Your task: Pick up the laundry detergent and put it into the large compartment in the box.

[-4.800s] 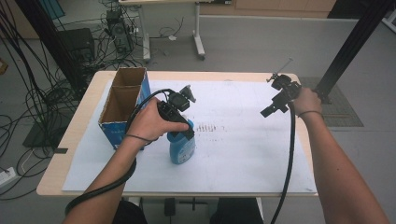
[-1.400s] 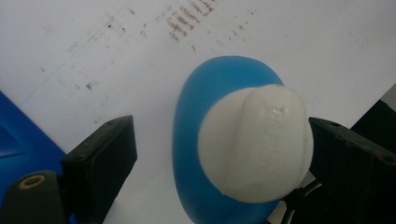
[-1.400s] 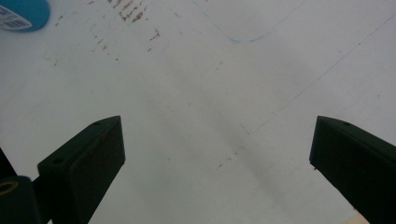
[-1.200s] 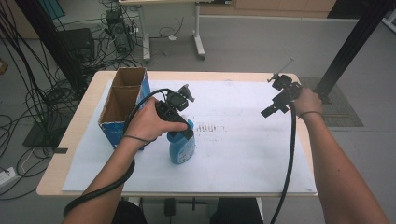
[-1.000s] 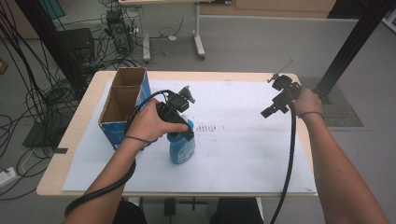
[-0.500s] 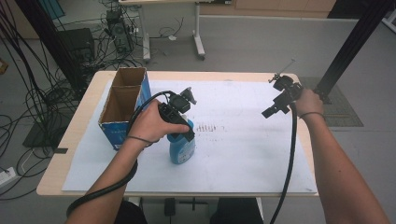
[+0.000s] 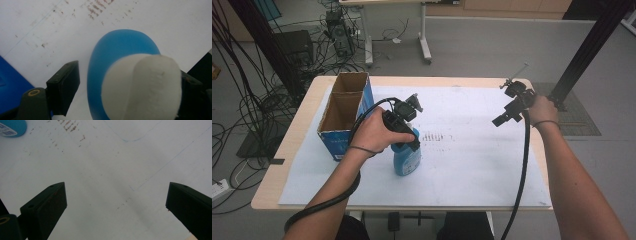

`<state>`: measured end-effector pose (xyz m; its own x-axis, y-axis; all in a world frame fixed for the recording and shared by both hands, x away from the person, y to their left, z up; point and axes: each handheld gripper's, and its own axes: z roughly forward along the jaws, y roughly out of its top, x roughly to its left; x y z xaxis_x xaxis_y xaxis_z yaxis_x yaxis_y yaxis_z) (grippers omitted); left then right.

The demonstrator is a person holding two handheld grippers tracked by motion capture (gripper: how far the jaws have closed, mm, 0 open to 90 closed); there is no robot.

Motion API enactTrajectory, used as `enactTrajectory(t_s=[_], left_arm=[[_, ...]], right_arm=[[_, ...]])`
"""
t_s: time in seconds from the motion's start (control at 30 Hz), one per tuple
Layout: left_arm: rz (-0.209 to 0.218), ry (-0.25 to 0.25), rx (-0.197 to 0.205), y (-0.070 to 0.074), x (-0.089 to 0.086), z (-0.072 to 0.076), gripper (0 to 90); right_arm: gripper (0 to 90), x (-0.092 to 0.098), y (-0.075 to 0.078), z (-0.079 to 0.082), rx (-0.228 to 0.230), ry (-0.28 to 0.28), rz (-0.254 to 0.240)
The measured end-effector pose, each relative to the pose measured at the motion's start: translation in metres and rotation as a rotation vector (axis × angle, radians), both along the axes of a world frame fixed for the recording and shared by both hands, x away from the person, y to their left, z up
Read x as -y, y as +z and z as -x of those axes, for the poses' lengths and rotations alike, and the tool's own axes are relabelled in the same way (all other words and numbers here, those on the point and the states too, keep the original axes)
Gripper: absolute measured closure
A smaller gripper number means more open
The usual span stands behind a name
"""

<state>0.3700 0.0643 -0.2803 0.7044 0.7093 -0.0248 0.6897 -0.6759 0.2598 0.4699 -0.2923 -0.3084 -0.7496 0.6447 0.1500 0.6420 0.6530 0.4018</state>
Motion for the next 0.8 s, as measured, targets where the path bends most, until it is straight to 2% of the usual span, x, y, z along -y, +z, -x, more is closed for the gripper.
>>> enactTrajectory(t_s=[0.17, 0.3, 0.6, 0.8], left_arm=[[0.001, 0.005, 0.005, 0.0014, -0.0001, 0.0002, 25.3], [0.008, 0.017, -0.006, 0.0019, -0.0009, 0.0002, 28.2], [0.028, 0.013, -0.018, 0.0027, -0.0005, 0.0013, 36.4], [0.030, 0.018, -0.020, 0.0028, -0.0008, 0.0015, 37.0]], right_arm=[[3.1, -0.0004, 0.0001, 0.0004, -0.001, -0.001, -0.003], [3.1, -0.0009, 0.0003, 0.0007, 0.000, -0.002, -0.005], [3.2, 0.0009, 0.0006, 0.0007, 0.005, 0.001, 0.000], [3.1, 0.0007, 0.0004, 0.0009, 0.004, -0.002, -0.005]])
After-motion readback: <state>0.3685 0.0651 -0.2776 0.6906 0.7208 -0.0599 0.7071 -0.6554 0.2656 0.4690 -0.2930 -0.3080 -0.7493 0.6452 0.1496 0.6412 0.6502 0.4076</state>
